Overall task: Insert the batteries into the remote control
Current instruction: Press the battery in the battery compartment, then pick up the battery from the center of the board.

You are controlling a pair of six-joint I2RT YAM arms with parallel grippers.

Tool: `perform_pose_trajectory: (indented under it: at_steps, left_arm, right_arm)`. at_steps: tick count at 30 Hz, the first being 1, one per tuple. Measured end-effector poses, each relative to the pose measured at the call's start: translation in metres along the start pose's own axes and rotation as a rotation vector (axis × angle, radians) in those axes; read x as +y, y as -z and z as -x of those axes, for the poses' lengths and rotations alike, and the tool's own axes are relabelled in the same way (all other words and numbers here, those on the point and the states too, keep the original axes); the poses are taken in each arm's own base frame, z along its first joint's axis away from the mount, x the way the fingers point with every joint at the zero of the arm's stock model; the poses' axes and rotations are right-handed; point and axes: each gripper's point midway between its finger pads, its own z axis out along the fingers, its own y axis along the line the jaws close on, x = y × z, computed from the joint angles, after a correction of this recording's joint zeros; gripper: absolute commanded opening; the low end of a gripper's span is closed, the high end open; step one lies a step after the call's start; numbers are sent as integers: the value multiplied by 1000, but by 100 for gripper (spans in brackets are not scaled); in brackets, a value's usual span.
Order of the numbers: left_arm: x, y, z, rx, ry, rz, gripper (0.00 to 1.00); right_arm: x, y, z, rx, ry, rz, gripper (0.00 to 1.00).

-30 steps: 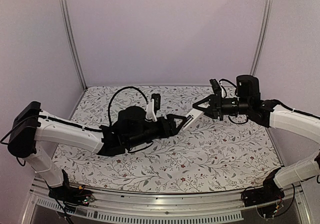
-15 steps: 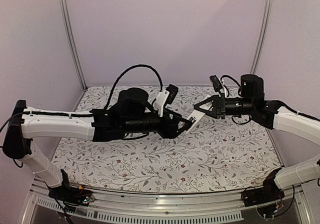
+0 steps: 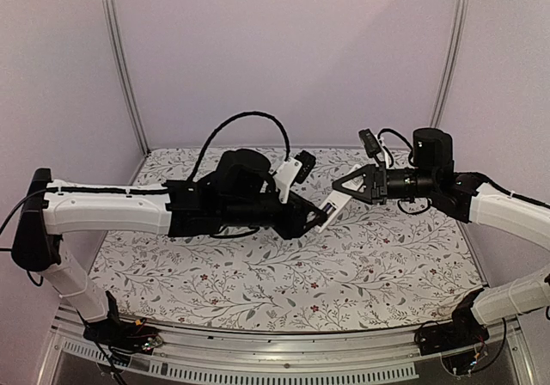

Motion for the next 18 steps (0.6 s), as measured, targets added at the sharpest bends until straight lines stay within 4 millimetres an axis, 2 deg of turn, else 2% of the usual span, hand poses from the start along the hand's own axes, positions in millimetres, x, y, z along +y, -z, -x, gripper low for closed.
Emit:
perform_pose_trajectory:
  at_steps: [1, 3, 7, 10, 12, 13, 18]
  left_arm:
    - [1, 0, 0, 6, -1, 7, 63]
    - [4, 0, -1, 18, -14, 22, 71]
    - [20, 0, -1, 41, 4, 30, 76]
    - [36, 3, 4, 42, 19, 32, 76]
    - [63, 8, 5, 65, 32, 90, 74]
    - [84, 12, 5, 84, 43, 136, 74]
    - [161, 21, -1, 179, 73, 309, 70]
  right_arm:
    - [0, 0, 0, 0, 1, 1, 0]
    - [0, 0, 0, 1, 0, 0, 0]
    - [-4, 2, 3, -12, -3, -13, 0]
    - [-16, 6, 8, -38, -14, -47, 0]
    - [-25, 11, 7, -45, -31, -67, 0]
    - [-30, 14, 6, -48, -39, -76, 0]
    - [-39, 24, 0, -57, -59, -95, 0]
